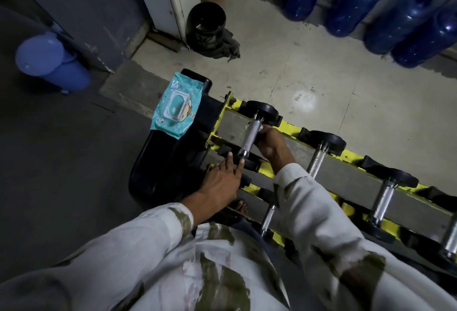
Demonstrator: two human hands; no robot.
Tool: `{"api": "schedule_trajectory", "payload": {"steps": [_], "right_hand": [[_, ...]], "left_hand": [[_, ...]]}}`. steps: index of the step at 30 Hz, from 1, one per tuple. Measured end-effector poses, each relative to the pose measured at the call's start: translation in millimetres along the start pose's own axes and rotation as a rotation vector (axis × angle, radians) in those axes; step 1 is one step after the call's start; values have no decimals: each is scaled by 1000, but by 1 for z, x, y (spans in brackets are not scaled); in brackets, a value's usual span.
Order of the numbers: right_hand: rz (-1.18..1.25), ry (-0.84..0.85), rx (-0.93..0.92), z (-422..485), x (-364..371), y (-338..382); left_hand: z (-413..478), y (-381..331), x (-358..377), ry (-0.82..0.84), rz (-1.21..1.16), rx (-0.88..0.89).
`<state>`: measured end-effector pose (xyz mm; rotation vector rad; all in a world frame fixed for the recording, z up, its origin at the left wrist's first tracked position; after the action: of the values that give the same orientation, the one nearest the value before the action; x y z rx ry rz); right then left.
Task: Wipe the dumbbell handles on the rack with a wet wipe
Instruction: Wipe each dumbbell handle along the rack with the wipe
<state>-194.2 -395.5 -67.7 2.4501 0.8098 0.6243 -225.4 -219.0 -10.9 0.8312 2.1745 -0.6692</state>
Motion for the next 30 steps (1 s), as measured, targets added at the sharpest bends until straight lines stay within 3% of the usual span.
{"api": "schedule_trajectory", "payload": {"steps": [6,9,12,14,17,24,27,30], "right_hand": [[161,-73,5,5,4,-1],[266,-222,-40,1,14,-10],[236,-390,-212,0,13,-18],[18,-540,-402,-4,4,-15],[-596,-679,-784,-28,9,-5],[-1921,-205,-1204,-56,4,-19],[-2245,44,-1320,-48,9,0],[-2329,-67,-1323,-32,18,42]], "left_hand": [[-3,3,-3,0,10,23],[-3,4,-5,-2,8,26],[-3,7,-6,-7,22,33],[-3,7,-6,4,29,37],[-2,4,-9,-13,49,41],[-2,7,-9,-1,69,59],[-2,6,-10,6,82,62],[-3,7,-11,13,82,70]]}}
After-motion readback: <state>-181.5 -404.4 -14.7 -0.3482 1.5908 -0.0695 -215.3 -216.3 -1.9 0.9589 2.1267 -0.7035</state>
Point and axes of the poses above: each hand's wrist, its own z-axis towards the middle knuckle, its own x-axis out of the palm, y = z × x, the point moved 4 cm from there along z, towards the middle knuckle, and after that the axes turned 9 degrees about -z, right-handed, at the moved point
